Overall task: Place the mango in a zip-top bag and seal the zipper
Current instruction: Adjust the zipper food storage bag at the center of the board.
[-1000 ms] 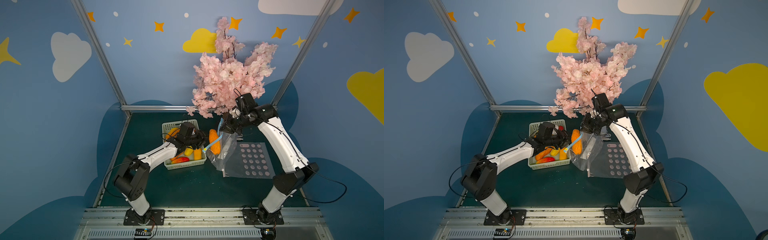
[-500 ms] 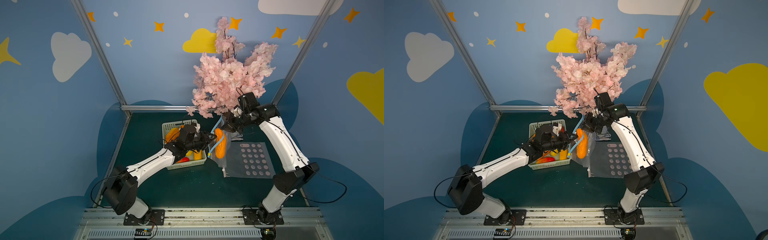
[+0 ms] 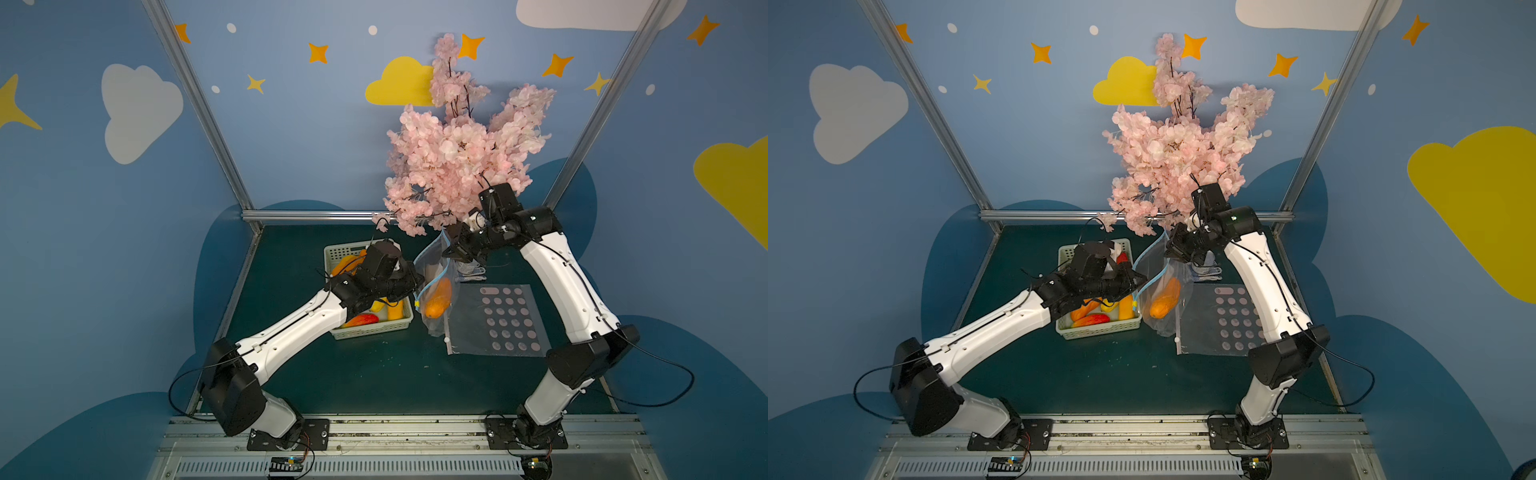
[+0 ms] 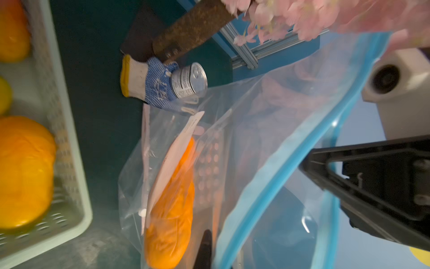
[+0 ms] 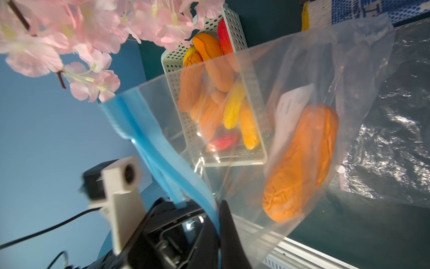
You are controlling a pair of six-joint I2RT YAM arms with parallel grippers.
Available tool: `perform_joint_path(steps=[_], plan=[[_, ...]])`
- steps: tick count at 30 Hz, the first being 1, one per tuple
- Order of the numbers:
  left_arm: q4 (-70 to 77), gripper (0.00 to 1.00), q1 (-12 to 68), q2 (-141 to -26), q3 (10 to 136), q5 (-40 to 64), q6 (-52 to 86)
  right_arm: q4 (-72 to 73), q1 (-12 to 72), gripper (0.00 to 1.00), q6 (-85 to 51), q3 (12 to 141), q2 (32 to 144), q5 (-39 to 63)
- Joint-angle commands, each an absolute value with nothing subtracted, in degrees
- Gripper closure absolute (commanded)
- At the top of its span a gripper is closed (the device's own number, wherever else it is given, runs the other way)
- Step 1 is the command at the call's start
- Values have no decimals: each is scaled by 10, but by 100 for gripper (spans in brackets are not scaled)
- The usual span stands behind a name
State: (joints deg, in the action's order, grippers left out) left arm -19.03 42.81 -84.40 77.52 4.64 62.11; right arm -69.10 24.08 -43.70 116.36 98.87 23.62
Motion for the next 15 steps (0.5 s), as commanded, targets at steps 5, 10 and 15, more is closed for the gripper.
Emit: perform_joint_path(steps=[5, 10, 15], plan=[[-393, 97, 444, -825, 847, -108, 595, -780, 256, 100, -397, 1184, 981, 145], [-357, 87, 437, -835, 821, -81, 626, -797, 293, 100, -403, 1210, 1014, 121], [-371, 44, 425, -816, 812, -82, 618, -797, 312, 100, -421, 1258, 1041, 97]])
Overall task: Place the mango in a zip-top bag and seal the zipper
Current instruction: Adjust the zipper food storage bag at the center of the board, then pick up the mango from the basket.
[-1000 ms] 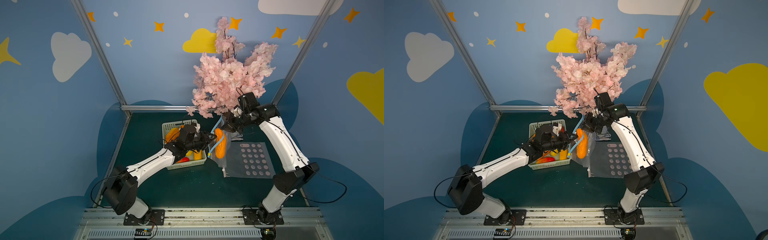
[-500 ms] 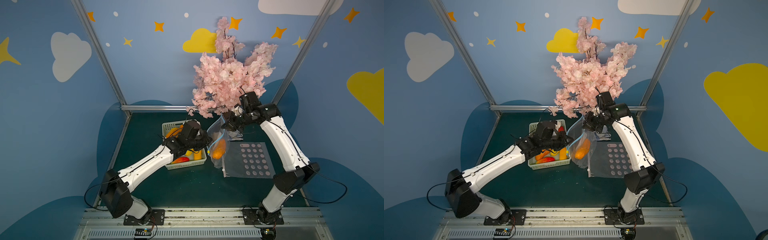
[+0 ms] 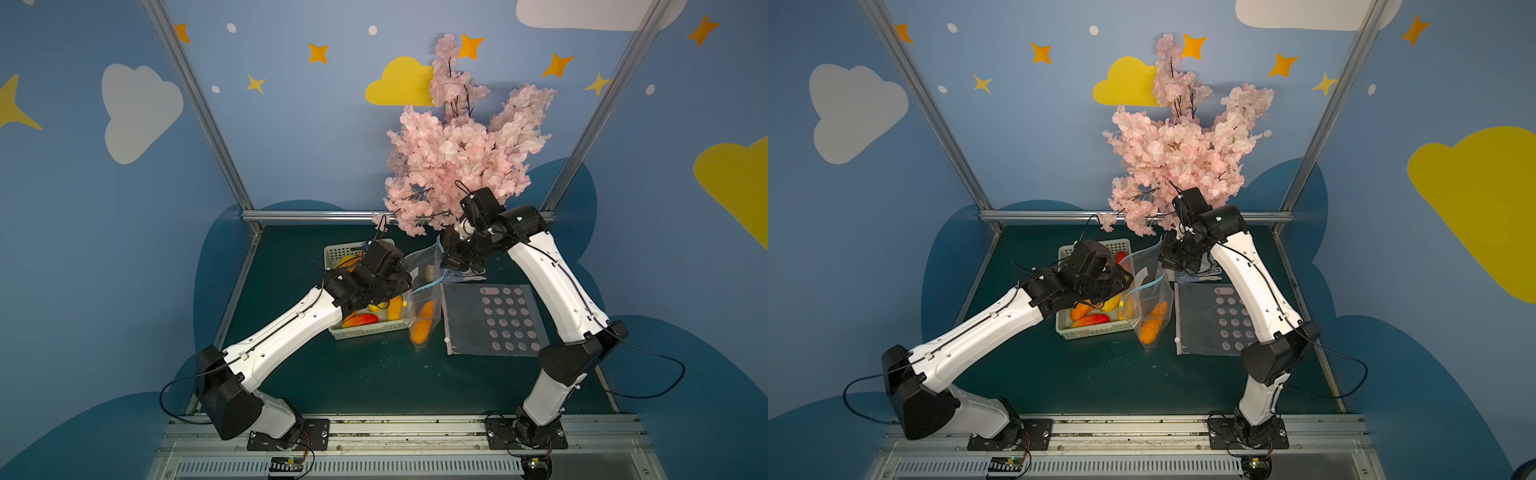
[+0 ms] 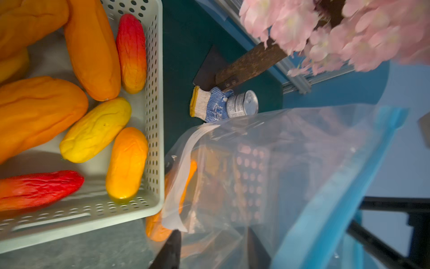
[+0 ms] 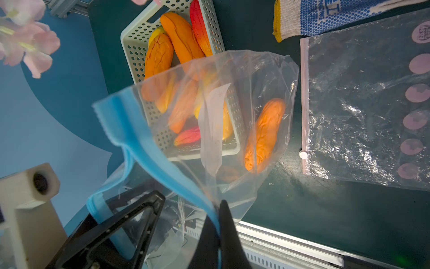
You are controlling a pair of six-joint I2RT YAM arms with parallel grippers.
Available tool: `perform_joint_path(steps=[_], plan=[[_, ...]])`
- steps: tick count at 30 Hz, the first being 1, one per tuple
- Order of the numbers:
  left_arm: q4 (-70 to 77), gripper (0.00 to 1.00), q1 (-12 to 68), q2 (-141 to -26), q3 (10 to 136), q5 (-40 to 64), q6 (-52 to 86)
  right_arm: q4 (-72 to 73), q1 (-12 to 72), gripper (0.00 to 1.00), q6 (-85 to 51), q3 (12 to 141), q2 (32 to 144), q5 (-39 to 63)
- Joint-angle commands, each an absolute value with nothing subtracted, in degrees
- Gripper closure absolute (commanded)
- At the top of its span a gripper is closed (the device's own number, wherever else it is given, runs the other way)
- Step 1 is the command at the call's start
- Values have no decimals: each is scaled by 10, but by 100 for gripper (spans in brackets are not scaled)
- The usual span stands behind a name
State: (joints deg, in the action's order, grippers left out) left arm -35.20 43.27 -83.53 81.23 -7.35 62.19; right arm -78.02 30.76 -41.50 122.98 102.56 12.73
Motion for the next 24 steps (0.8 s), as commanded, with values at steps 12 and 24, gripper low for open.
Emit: perform_joint_path(steps=[12, 24], plan=[[-454, 20, 295, -780, 811, -158, 436, -794, 316, 100, -432, 1287, 1083, 104], [-426, 5, 180, -1087, 915, -146, 43, -781, 316, 100, -425, 1282, 1085, 123]])
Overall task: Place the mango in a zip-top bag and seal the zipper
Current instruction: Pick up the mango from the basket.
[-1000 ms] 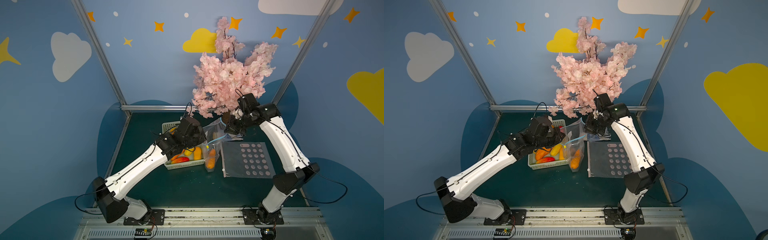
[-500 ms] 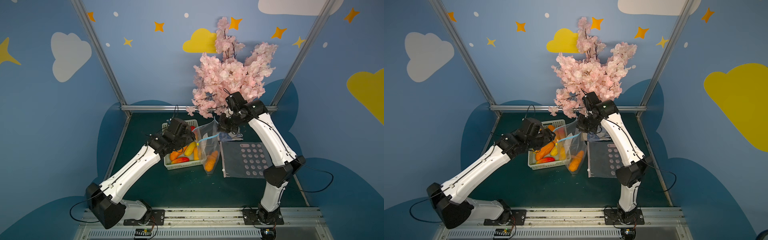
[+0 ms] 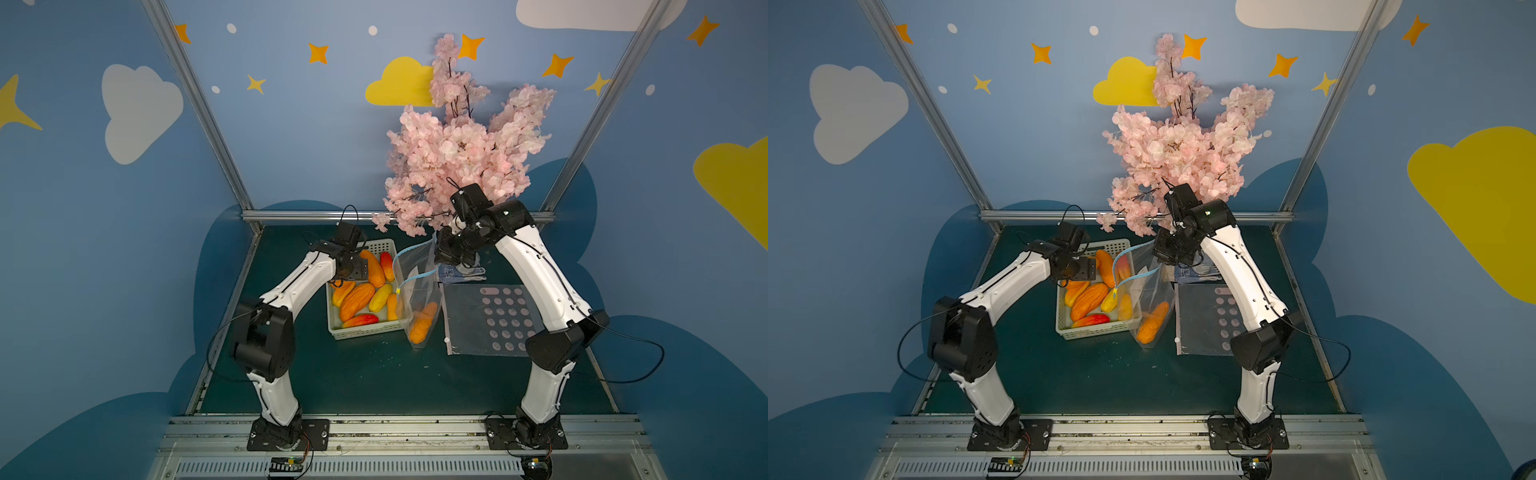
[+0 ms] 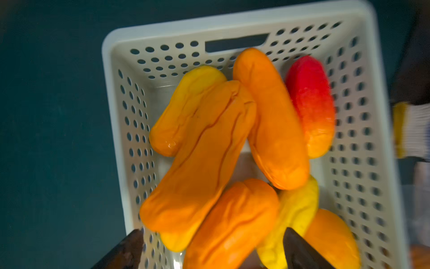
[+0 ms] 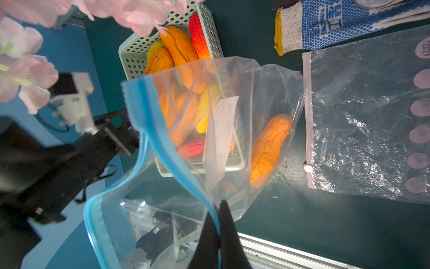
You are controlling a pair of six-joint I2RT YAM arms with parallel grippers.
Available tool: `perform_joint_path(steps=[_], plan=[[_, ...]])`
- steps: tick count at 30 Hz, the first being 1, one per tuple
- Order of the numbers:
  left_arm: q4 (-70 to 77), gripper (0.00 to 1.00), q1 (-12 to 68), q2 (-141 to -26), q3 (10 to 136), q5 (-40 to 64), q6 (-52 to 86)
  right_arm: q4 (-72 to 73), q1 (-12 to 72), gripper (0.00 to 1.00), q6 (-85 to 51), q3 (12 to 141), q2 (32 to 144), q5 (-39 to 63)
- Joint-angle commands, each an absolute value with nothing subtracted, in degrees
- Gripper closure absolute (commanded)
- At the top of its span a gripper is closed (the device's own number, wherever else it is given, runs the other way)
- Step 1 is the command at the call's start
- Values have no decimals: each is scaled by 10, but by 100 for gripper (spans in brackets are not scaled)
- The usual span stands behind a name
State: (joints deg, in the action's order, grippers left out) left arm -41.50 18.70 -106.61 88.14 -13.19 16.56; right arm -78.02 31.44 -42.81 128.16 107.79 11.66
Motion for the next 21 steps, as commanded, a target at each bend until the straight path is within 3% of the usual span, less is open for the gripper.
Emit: perform_joint_path(steps=[1, 11, 13, 18, 21], plan=[[-412, 5, 176, -1101, 918, -135, 24, -781, 315, 100, -423, 1282, 1085, 125], [-410, 6, 165, -1206, 978, -136, -48, -786, 305, 100, -424, 1294, 1093, 143], [-421, 15, 167, -1215, 994, -134, -45, -787, 305, 100, -424, 1293, 1095, 146], [-389, 50, 184, -1140, 979, -147, -5, -786, 305, 100, -420, 1289, 1094, 139], [-383, 52, 202, -1073, 976, -164, 50, -783, 304, 100, -418, 1279, 1089, 134]])
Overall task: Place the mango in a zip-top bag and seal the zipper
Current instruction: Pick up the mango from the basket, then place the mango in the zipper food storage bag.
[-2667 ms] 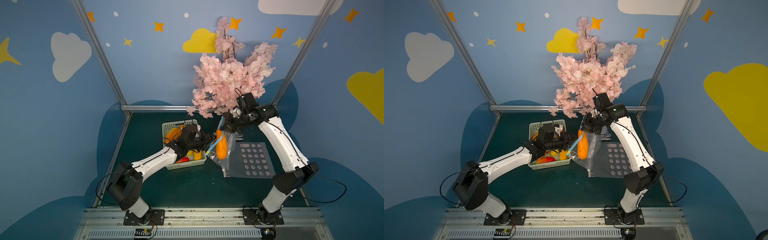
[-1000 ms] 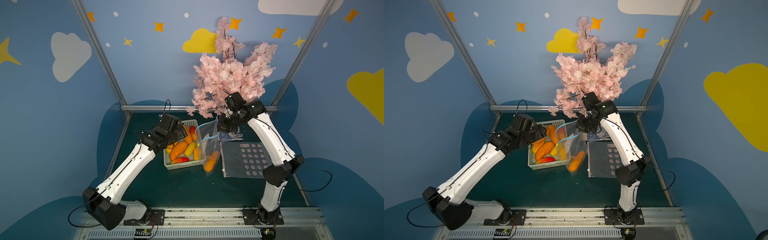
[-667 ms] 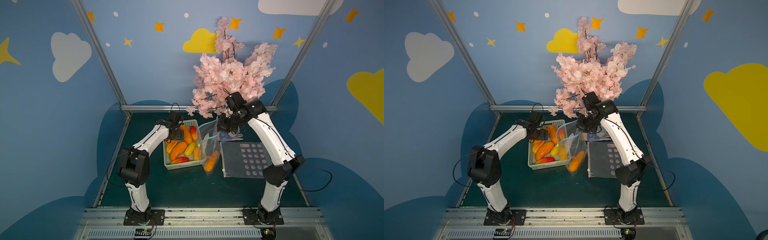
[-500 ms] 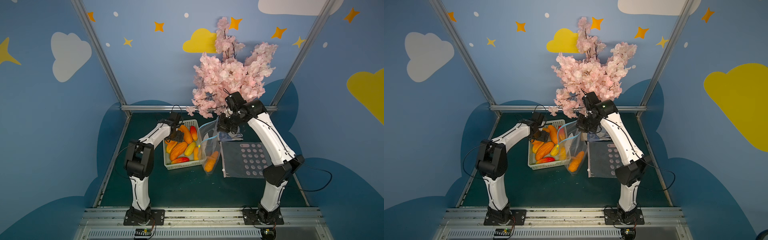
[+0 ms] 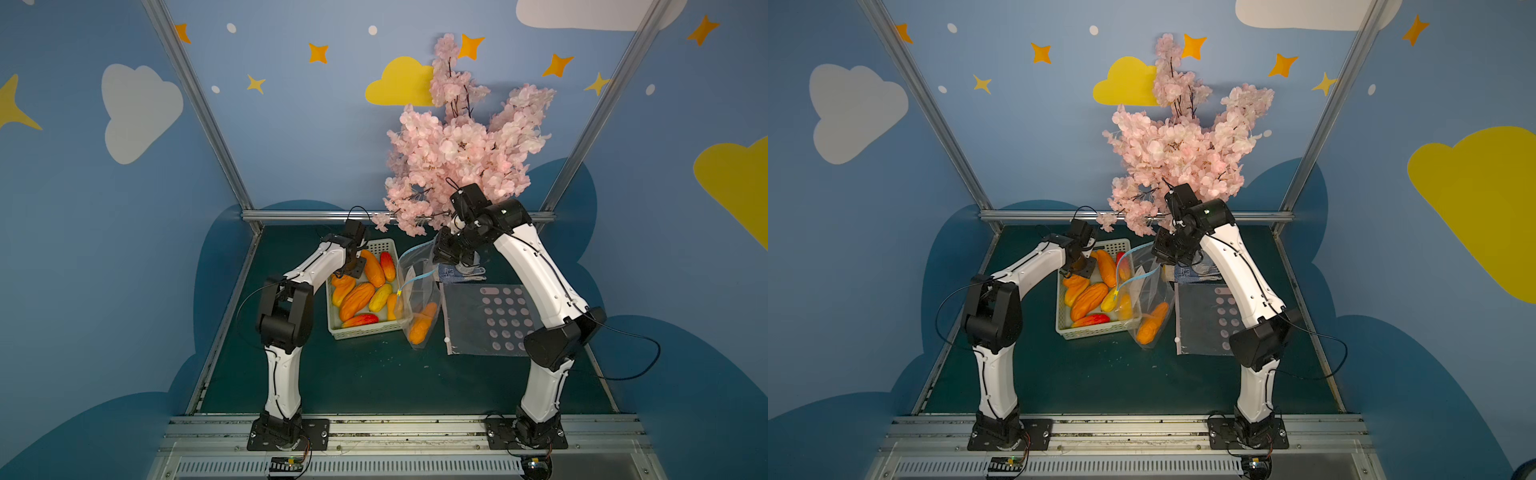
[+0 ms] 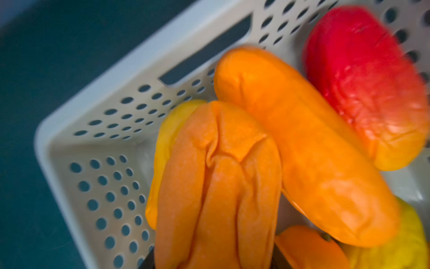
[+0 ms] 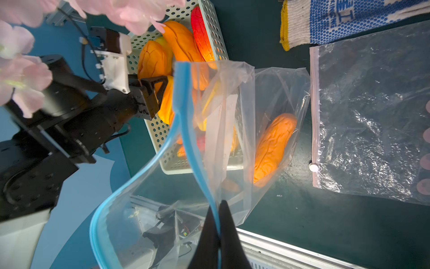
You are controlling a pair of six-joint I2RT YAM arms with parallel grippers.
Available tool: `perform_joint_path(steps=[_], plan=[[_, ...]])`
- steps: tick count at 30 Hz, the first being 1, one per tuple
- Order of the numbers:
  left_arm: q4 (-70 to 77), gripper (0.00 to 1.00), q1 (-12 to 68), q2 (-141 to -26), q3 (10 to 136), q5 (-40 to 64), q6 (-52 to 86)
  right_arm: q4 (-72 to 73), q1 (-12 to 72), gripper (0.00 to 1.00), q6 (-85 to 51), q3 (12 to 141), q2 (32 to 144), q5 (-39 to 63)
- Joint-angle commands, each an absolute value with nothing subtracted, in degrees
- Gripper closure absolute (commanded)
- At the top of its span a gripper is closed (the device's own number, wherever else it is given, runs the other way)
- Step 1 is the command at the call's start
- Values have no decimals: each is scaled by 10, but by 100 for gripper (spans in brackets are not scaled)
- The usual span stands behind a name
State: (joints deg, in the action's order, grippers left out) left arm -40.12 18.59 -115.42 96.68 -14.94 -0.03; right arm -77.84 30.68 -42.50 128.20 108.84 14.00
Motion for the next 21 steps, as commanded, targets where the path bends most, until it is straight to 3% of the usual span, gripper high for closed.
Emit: perform_joint_path(steps=[1, 5, 12, 16, 21], plan=[[-381, 53, 206, -1050, 972, -162, 74, -782, 304, 100, -417, 1276, 1088, 134], [-321, 54, 217, -917, 911, -79, 176, -779, 301, 100, -414, 1269, 1083, 134], [51, 54, 321, -691, 684, -1, 327, -770, 298, 100, -407, 1275, 1084, 142], [196, 54, 369, -716, 665, 46, 359, -770, 297, 100, -404, 1277, 1084, 147], [273, 54, 389, -780, 670, 55, 370, -769, 297, 100, -404, 1278, 1082, 153]])
